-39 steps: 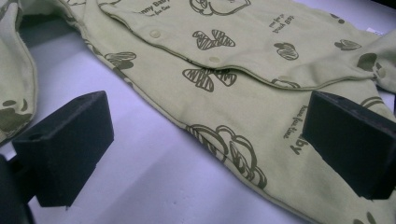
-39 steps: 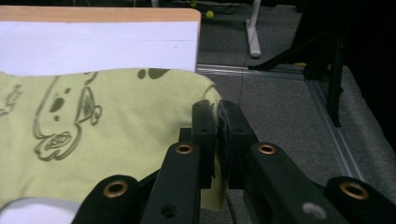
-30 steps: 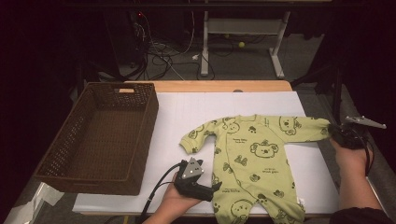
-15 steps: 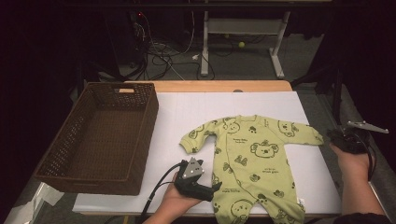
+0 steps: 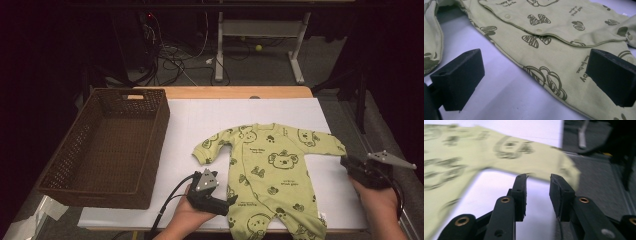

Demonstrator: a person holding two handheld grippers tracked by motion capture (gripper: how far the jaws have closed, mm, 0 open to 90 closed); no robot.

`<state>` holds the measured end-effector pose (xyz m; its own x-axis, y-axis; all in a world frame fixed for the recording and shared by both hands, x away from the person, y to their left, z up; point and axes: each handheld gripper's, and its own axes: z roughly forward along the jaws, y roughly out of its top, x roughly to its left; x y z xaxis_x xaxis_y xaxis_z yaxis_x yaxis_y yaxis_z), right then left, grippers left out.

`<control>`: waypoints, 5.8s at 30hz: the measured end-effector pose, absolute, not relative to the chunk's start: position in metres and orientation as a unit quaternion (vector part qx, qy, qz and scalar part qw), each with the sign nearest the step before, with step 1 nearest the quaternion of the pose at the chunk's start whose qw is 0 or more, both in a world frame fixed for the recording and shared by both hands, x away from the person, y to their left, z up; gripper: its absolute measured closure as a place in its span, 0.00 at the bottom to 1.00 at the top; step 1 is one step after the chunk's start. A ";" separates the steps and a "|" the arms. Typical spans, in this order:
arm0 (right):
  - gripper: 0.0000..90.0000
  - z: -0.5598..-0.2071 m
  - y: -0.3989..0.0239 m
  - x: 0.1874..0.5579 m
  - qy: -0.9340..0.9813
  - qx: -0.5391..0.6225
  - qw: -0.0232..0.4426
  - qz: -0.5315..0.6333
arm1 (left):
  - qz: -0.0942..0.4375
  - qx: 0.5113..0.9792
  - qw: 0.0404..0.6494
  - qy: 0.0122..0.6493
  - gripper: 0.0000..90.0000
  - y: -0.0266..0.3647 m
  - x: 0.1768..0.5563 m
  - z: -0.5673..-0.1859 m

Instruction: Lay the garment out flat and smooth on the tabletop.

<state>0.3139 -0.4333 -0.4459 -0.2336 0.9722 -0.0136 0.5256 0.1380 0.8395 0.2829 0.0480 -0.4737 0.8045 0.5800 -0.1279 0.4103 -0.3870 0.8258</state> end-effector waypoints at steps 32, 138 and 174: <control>0.95 -0.470 -0.289 0.175 0.864 0.305 0.203 0.346 | 0.087 0.827 0.468 0.298 0.01 0.049 0.284 -0.474; 0.16 -0.452 -0.290 0.263 0.794 0.357 0.201 0.449 | 0.176 0.775 0.324 0.513 0.82 0.113 0.452 -0.447; 0.00 -0.452 -0.301 0.264 0.763 0.391 0.228 0.462 | 0.100 0.793 0.352 0.486 0.00 0.088 0.432 -0.449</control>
<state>0.2639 -0.3014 -0.4523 -0.5907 0.8068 0.0132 0.3849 0.2674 0.8834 0.4323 0.0880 -0.4488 0.5068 0.8422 -0.1839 0.7009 -0.2784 0.6567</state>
